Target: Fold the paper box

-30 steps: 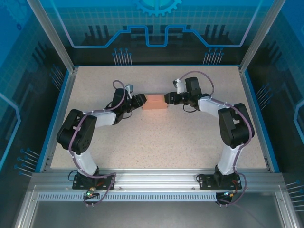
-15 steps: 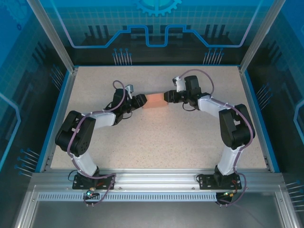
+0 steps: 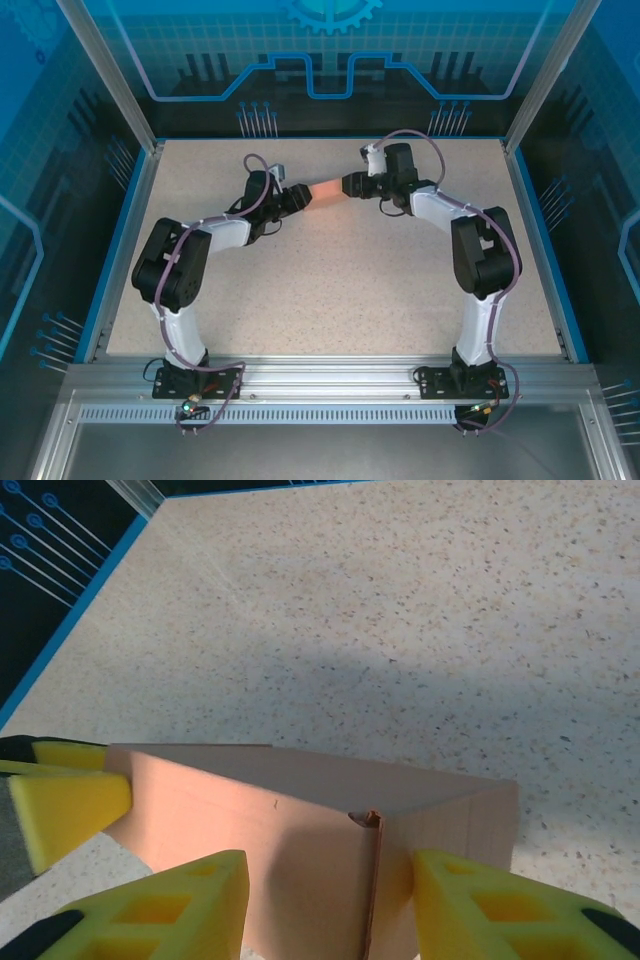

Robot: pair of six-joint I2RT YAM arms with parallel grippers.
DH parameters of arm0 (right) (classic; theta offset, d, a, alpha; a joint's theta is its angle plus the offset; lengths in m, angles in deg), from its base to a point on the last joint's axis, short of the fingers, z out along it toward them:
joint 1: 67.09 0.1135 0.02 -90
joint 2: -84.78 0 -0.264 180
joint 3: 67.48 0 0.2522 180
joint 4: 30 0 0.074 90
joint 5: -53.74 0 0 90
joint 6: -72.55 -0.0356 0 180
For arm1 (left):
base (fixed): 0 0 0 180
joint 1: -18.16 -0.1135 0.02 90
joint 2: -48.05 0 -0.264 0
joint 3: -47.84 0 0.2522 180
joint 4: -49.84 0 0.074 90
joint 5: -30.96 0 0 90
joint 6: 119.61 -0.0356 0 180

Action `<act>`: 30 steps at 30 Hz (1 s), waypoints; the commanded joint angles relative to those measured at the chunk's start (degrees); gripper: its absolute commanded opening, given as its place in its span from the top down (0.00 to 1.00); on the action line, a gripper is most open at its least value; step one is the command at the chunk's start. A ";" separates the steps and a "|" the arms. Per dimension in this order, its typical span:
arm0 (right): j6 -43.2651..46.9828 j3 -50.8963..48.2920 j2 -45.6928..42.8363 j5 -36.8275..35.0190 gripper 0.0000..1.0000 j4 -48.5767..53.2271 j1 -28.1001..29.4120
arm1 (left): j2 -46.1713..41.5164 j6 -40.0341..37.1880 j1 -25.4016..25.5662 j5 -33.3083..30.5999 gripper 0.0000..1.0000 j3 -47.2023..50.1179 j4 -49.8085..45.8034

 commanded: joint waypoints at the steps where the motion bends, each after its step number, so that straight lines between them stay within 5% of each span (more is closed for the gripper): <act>1: 1.09 -1.02 0.32 5.66 0.54 -0.06 1.66 | 0.44 -2.04 1.53 3.21 0.48 -0.57 2.34; 30: -1.19 -19.67 -6.97 0.71 0.52 -1.59 2.89 | -3.93 -1.95 4.22 0.25 0.43 14.95 7.65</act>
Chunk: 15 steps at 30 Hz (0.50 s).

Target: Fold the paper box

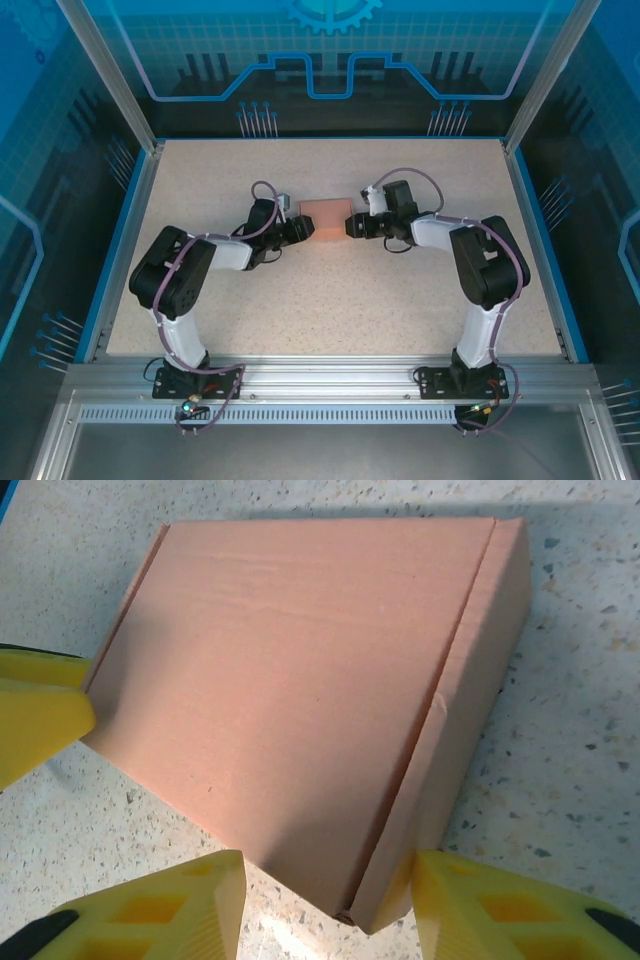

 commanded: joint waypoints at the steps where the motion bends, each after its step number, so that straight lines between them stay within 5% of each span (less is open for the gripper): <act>1: -0.12 -0.28 -1.94 -0.49 0.52 1.81 0.78 | -1.12 -0.05 0.40 0.41 0.43 1.34 2.58; 15: 11.23 -0.47 -20.19 -20.23 0.40 15.06 1.61 | -16.31 -8.00 -2.23 -8.53 0.30 7.30 -1.77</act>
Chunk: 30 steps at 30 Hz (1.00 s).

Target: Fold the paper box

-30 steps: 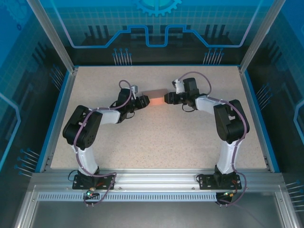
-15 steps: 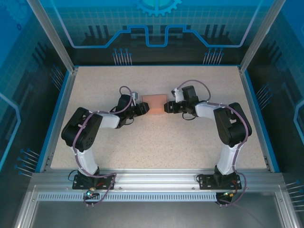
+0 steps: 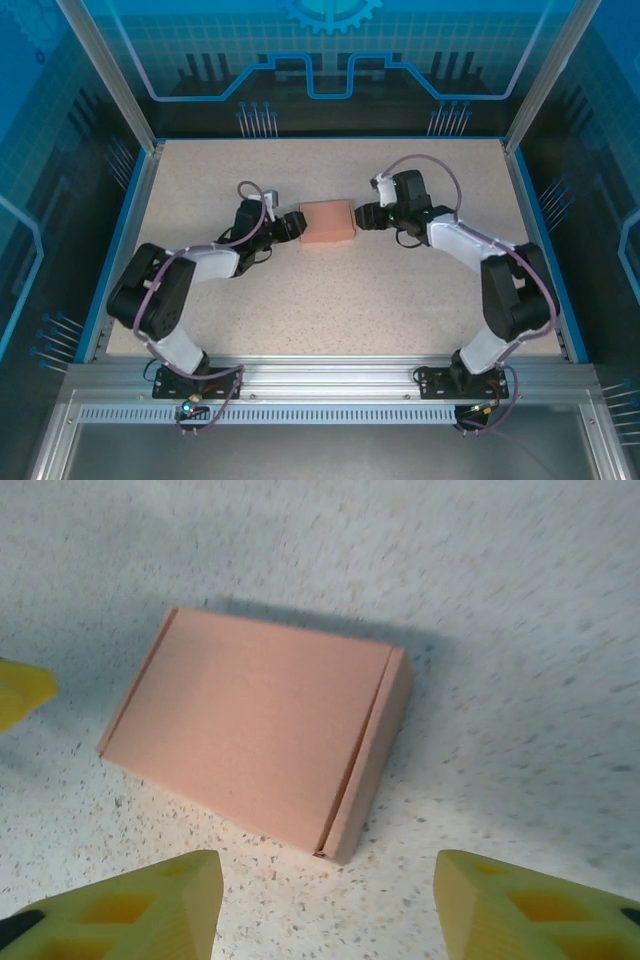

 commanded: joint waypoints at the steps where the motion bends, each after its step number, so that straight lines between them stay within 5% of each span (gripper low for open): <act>1: 5.15 -0.86 -6.60 -8.62 0.39 4.09 1.26 | -7.50 -6.48 -0.53 -6.86 0.29 2.98 -2.09; 5: 7.53 -2.63 -13.31 -13.86 0.26 4.10 1.26 | -15.99 -11.35 -0.84 -14.57 0.23 7.12 -2.96; 9: 8.60 -5.56 -18.63 -19.07 0.01 2.81 0.40 | -23.75 -13.41 -2.07 -19.82 0.11 10.77 -2.67; 20: 7.63 -15.94 -25.93 -27.38 0.00 -3.56 -6.26 | -33.64 -18.96 -9.00 -25.12 0.01 12.71 -8.06; 30: 9.75 -22.26 -16.71 -25.00 0.00 -17.08 -10.50 | -22.14 -24.95 -15.66 -19.18 0.01 14.15 1.04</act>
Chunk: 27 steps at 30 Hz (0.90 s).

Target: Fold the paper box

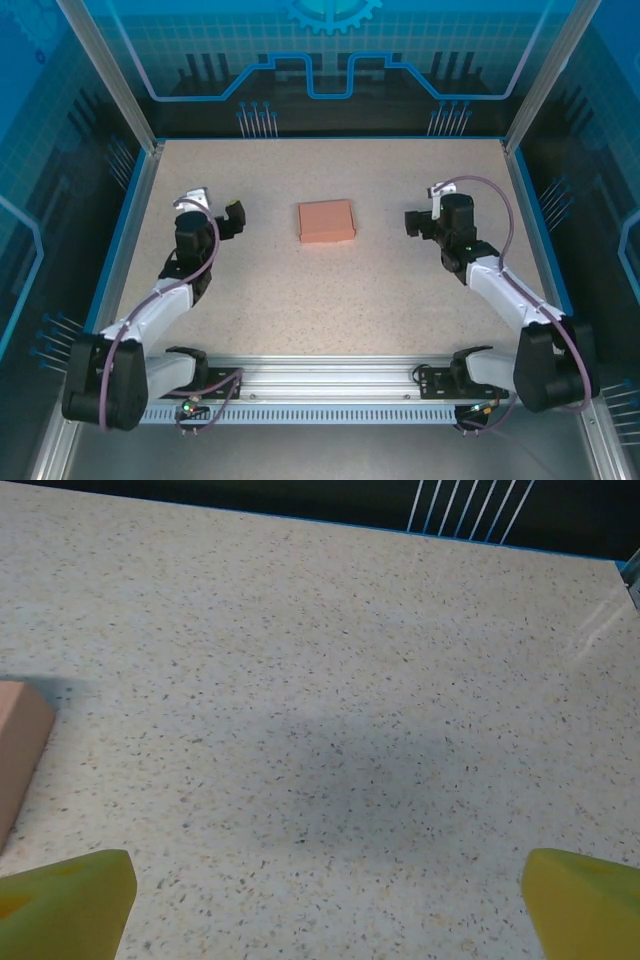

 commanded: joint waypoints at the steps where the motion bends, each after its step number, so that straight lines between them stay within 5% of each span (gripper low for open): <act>1: 1.68 -1.89 4.35 0.66 0.00 -8.14 -1.18 | 4.08 -3.51 -1.50 2.68 0.01 0.19 3.08; 9: 3.90 -6.21 10.22 3.52 0.00 -20.42 -3.20 | 7.52 -7.10 -3.45 4.02 0.01 1.54 8.18; 20: 2.66 -13.49 11.62 8.93 0.00 -34.73 -6.38 | 20.53 -7.58 -6.48 13.29 0.01 8.26 31.45; 27: 2.53 -15.83 12.84 10.96 0.00 -39.76 -7.25 | 20.18 -8.15 -6.49 15.10 0.01 7.56 29.29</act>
